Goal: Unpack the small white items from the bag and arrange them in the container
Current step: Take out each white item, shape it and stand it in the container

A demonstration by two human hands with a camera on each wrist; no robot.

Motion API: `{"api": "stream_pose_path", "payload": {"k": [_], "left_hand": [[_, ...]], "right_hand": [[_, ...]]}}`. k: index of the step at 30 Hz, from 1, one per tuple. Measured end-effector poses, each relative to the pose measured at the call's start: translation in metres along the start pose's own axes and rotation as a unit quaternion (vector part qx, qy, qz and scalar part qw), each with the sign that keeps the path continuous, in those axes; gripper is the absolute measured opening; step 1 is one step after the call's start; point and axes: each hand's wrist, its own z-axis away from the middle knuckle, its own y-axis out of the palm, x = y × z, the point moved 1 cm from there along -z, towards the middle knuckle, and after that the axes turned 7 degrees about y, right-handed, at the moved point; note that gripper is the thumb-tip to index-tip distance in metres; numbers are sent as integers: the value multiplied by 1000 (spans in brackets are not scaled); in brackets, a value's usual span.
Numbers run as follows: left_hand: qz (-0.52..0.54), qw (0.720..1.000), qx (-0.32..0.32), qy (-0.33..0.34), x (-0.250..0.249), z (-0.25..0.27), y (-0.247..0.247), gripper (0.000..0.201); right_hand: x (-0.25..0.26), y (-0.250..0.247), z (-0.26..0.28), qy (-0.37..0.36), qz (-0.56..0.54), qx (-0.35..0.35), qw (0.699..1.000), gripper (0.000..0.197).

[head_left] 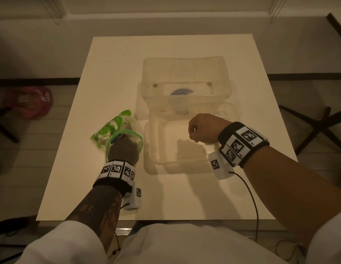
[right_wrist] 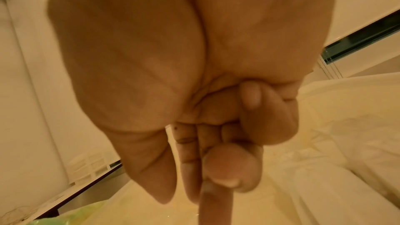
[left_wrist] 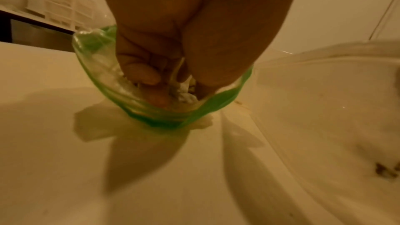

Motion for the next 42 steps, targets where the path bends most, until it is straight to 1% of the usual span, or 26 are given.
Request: {"api": "stream_pose_path", "payload": {"k": [1,4,6,9,10,11,12,13,14,16,18,20,21,22,24,25,26,27,29,30,31,34,35,37,39,42], "left_hand": [[15,1000,13,4,-1,2,0,26],[53,997,-6,-62,0,0,-4,28],[64,996,-37,-45,3,-4,-2,30],[100,993,-49,-31,6,-1,-2,30],[108,992,-58,-12,4,3,-4,30],[129,990,-52,-1,3,5,-7,30],[130,990,-56,25,1,9,-11,29],[133,989,-61,15,-3,11,-14,26],[85,993,-71,37,-4,10,-16,24],[38,994,-89,53,-10,12,-26,26],[52,995,-75,50,-17,16,-41,25],[148,987,-57,34,-26,22,-55,19],[223,974,-44,19,-31,26,-60,14],[297,954,-27,4,-37,29,-61,10],[441,897,8,-21,-51,33,-59,12],[500,865,25,-26,-59,35,-56,14],[540,840,36,-23,-66,35,-51,14],[563,825,45,-15,-74,36,-48,15],[578,814,57,6,-88,39,-41,18],[575,816,60,18,-93,40,-38,19],[562,824,59,27,-98,43,-37,19],[479,876,10,60,-104,44,-33,29],[454,888,-5,73,-106,43,-32,33],[434,896,-15,92,-107,41,-29,35],[429,897,-16,108,-109,39,-25,29],[397,906,-46,142,-113,38,-21,24]], "right_hand": [[0,0,0,-1,1,-1,1000,7],[2,-1,2,-3,4,-3,1000,8],[1,-2,3,-5,6,-7,1000,9],[0,-3,5,-9,6,-12,1000,11],[0,-3,6,-12,3,-13,1000,11],[0,-4,7,-16,1,-14,1000,11],[0,-5,8,-22,-1,-18,1000,11],[1,-5,8,-27,-4,-21,999,11],[2,-6,9,-33,-4,-26,999,11],[5,-8,9,-44,-7,-35,998,10],[8,-10,9,-60,-21,-40,997,7],[14,-11,11,-83,-40,-48,995,7],[17,-12,13,-96,-49,-49,993,8],[20,-13,15,-109,-62,-45,991,10],[28,-13,20,-131,-96,-20,987,18],[32,-13,22,-138,-112,-9,984,23],[35,-14,23,-143,-123,-2,982,26],[37,-14,24,-148,-130,2,980,29],[37,-15,25,-157,-147,-7,977,25],[35,-16,25,-159,-160,-19,974,19],[32,-19,26,-157,-172,-33,972,15],[24,-28,31,-150,-181,-69,970,11],[21,-32,32,-149,-178,-74,970,10],[18,-38,35,-145,-168,-78,972,11],[16,-42,36,-142,-154,-84,974,15],[16,-46,38,-142,-142,-84,976,20]]}}
